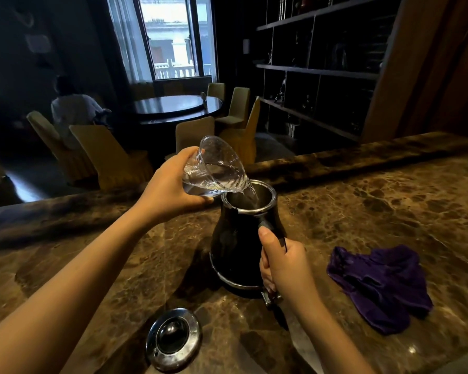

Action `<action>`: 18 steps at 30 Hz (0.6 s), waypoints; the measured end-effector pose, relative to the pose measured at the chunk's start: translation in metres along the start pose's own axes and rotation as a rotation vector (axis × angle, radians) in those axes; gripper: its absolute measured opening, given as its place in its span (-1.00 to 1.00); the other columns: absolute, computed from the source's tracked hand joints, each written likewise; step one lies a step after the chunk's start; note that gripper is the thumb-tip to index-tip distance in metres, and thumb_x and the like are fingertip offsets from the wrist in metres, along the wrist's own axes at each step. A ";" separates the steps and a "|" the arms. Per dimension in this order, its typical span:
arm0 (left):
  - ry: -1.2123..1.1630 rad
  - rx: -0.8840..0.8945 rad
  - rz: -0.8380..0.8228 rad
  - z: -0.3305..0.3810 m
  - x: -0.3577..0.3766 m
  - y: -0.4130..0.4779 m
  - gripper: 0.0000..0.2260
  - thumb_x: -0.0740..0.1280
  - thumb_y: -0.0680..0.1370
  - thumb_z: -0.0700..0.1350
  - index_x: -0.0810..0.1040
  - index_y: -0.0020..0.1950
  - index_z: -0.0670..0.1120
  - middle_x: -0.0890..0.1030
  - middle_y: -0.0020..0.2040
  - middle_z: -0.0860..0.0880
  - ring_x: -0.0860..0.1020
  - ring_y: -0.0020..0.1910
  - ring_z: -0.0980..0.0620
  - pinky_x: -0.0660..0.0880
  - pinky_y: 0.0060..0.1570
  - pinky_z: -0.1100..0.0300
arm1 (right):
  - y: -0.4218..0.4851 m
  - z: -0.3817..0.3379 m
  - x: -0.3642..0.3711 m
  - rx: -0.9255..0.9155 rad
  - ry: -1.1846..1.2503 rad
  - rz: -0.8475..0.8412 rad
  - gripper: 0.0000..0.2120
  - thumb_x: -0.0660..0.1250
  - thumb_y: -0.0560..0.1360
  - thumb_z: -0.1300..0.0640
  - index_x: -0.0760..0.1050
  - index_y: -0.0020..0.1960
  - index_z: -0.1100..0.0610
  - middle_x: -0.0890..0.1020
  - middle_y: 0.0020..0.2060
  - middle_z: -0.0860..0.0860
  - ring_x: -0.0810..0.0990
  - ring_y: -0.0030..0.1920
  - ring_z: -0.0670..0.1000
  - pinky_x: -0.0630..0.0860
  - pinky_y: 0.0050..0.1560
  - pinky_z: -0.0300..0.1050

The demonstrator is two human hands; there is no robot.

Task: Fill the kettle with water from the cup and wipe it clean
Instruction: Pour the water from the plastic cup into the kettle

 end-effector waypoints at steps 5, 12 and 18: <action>0.002 0.009 -0.015 0.003 -0.003 0.000 -0.30 0.52 0.29 -0.06 0.29 0.36 0.00 0.49 0.26 -0.01 0.46 0.14 0.06 0.40 0.11 0.16 | -0.001 -0.001 0.001 -0.003 0.005 0.002 -0.59 0.20 0.51 0.03 0.29 -0.43 0.23 0.26 -0.66 -0.01 0.22 -0.65 -0.05 0.17 -0.59 -0.21; 0.029 0.030 -0.016 0.004 -0.006 0.004 -0.30 0.52 0.28 -0.08 0.29 0.35 -0.01 0.50 0.24 -0.02 0.47 0.08 0.06 0.40 0.05 0.17 | -0.001 -0.002 0.001 -0.004 -0.001 0.004 -0.60 0.19 0.53 0.05 0.27 -0.44 0.20 0.26 -0.68 -0.04 0.22 -0.67 -0.07 0.18 -0.59 -0.23; 0.096 0.043 0.007 0.000 -0.009 0.012 -0.27 0.53 0.28 -0.12 0.28 0.37 -0.02 0.49 0.27 -0.06 0.43 0.22 0.01 0.34 0.10 0.20 | 0.000 -0.001 0.001 0.004 0.008 0.003 -0.59 0.20 0.52 0.04 0.27 -0.44 0.20 0.26 -0.67 -0.02 0.22 -0.66 -0.06 0.17 -0.59 -0.21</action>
Point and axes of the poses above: each hand's wrist, its own y-axis towards the middle knuckle, its own x-axis out of the palm, z = x × y, the point moved 2 cm from there along y, towards the middle knuckle
